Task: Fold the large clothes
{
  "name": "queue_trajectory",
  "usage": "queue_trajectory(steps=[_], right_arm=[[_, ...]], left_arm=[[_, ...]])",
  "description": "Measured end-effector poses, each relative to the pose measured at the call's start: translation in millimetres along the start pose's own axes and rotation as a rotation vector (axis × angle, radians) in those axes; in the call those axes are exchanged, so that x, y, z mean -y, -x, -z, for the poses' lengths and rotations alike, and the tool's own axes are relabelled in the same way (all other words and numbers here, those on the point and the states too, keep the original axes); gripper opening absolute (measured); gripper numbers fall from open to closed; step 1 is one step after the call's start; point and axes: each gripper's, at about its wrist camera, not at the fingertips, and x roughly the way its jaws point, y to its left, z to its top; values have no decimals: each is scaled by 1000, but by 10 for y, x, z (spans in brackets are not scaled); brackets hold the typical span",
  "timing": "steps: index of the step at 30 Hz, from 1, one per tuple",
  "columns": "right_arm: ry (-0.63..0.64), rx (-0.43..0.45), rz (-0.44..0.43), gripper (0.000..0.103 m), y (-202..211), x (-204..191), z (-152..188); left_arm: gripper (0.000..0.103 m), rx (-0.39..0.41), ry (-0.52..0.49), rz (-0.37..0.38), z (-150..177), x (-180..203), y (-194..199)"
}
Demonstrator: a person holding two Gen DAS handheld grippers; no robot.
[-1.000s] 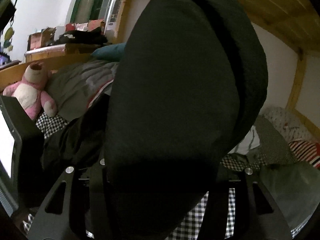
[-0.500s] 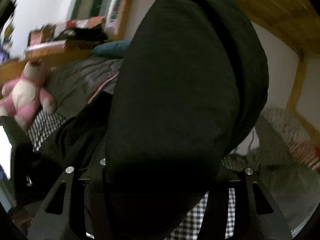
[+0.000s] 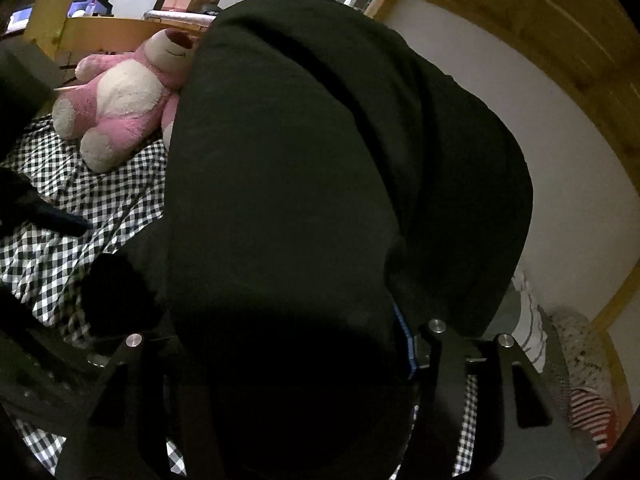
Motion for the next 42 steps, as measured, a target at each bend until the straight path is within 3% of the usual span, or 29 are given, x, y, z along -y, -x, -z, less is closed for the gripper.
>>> queue_trajectory(steps=[2, 4, 5, 7, 10, 11, 14, 16, 18, 19, 20, 23, 24, 25, 26, 27, 29, 31, 33, 36, 37, 39, 42], right_arm=[[1, 6, 0, 58, -3, 6, 42], [7, 16, 3, 60, -4, -29, 95], [30, 16, 14, 61, -17, -92, 120], [92, 13, 40, 64, -103, -290, 157], [219, 8, 105, 65, -224, -636, 228], [255, 2, 120, 65, -264, -730, 241], [288, -22, 135, 65, -323, -809, 228], [305, -34, 146, 65, -335, -836, 233], [317, -38, 158, 64, -318, -857, 247], [319, -42, 163, 64, -308, -865, 255], [321, -42, 169, 64, -287, -874, 263], [355, -18, 205, 65, -105, -872, 333], [375, -12, 197, 73, -12, -862, 366], [380, 7, 150, 82, 152, -811, 420], [368, 41, 105, 100, 355, -747, 473], [314, 133, 73, 100, 715, -616, 567], [154, 199, -14, 100, 1096, -311, 671], [-77, 144, -125, 100, 1068, 78, 718], [-260, 20, -255, 100, 670, 362, 739], [-326, -127, -332, 101, 161, 341, 780], [-265, -203, -278, 101, -24, 176, 811], [-92, -260, -94, 101, -202, -206, 887], [-101, -238, -91, 101, -188, -228, 928]], left_arm=[[98, 73, 61, -75, 36, -240, 305], [98, 180, 215, -95, -3, -583, 670], [98, 232, 283, -54, -64, -719, 870], [98, 314, 311, 55, -272, -770, 1184], [98, 390, 196, 153, -854, -413, 1458], [98, 376, 122, 188, -1110, -174, 1417], [98, 162, -148, 269, -1747, 641, 800], [98, -12, -288, 157, -1990, 1202, 97], [98, -90, -410, -15, -2070, 1506, -468], [99, -113, -423, -69, -2119, 1535, -686], [99, -133, -393, -48, -2167, 1485, -817], [99, -219, -179, 115, -2241, 1112, -1096], [99, -238, -144, 158, -2207, 1002, -1198], [99, -233, -145, 159, -2179, 945, -1248], [99, -219, -137, 159, -2154, 853, -1302], [99, -207, -106, 177, -2138, 749, -1346], [99, -195, -47, 227, -2051, 627, -1388], [99, -175, -21, 253, -1977, 561, -1418], [99, -145, -31, 241, -1877, 651, -1414], [99, -128, -48, 220, -1857, 742, -1451], [99, -136, -35, 241, -1867, 728, -1511], [99, -143, -18, 263, -1833, 665, -1576], [99, -144, -6, 267, -1856, 710, -1615]])
